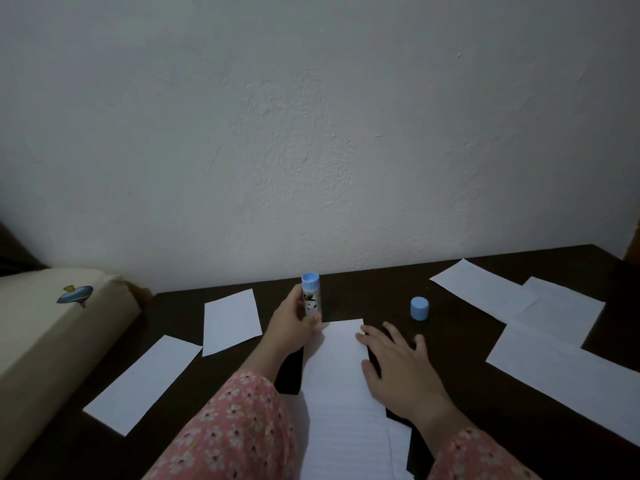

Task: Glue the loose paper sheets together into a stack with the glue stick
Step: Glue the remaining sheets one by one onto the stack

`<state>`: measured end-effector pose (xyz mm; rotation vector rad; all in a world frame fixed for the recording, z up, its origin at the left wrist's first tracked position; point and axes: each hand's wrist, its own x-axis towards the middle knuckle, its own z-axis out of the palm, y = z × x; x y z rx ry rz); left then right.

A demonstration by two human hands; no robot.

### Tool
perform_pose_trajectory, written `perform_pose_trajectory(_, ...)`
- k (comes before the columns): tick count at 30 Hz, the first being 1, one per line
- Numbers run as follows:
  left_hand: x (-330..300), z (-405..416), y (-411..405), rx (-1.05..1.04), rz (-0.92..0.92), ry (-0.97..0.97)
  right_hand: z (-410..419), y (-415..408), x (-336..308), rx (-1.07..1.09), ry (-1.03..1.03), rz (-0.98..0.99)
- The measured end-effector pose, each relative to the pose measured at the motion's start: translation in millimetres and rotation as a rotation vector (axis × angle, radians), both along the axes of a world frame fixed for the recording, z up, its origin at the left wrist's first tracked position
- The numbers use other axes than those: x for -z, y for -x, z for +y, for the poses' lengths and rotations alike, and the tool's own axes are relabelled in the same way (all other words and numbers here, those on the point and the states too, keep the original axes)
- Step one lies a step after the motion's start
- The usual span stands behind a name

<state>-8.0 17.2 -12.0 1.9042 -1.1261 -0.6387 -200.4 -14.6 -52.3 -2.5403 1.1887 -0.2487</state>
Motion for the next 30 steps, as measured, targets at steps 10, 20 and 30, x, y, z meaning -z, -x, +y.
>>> perform_pose_trajectory(10,-11.3,32.3,-20.3,-0.386,0.43,0.453,1.2,0.0,0.2,0.004,0.014,0.015)
perform_pose_trajectory(20,8.1,89.8,-24.6,-0.367,0.407,0.278,1.7,-0.9,-0.1,0.078,0.043,0.006)
perform_pose_trajectory(30,15.0,96.7,-20.9,-0.469,0.051,0.218,3.5,2.3,5.4,0.034,0.069,-0.084)
